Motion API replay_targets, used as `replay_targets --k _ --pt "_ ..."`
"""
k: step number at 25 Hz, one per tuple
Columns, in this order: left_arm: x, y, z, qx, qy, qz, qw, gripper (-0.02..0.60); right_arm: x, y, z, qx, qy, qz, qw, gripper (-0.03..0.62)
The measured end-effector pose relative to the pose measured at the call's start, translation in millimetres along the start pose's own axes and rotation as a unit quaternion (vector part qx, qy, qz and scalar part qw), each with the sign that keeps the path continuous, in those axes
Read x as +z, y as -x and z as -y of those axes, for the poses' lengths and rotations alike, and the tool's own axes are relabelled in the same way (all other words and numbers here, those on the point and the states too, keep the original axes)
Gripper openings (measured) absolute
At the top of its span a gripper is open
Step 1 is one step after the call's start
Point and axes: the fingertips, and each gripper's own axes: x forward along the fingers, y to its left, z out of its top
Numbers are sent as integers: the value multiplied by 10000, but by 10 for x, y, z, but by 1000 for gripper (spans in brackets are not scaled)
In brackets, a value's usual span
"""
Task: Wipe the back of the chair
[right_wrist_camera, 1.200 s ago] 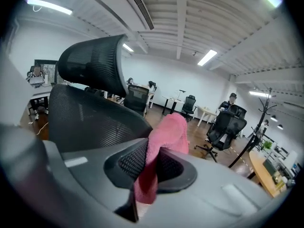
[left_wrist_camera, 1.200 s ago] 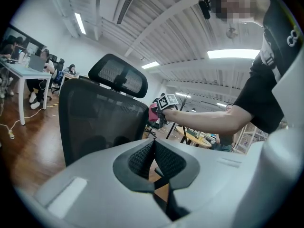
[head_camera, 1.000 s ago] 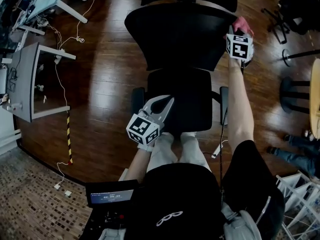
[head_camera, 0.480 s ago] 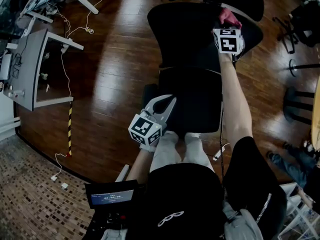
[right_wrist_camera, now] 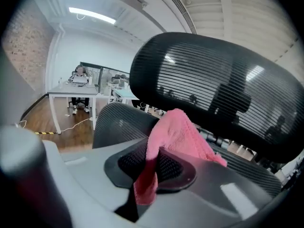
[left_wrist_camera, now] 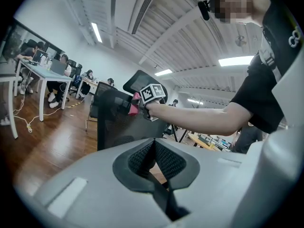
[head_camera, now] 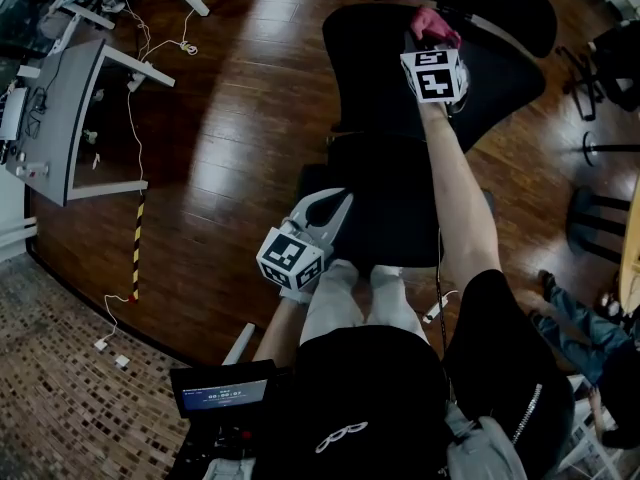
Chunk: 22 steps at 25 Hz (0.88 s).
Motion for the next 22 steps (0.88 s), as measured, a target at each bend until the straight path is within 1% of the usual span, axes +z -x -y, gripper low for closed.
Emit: replay_targets --k 6,12,19,22 --pt "-8 139 -121 95 60 37 9999 -6 263 -142 -562 420 212 163 9988 40" --pt "-8 234 -210 179 101 78 9998 -6 451 -276 -1086 856 425 299 9950 41" --pt "-59 353 -311 245 147 39 9996 -6 603 -365 -1727 1473 640 502 9857 40" --pt "-82 377 -335 272 158 4 9995 -6 593 -395 -1948 1683 713 542 9817 41"
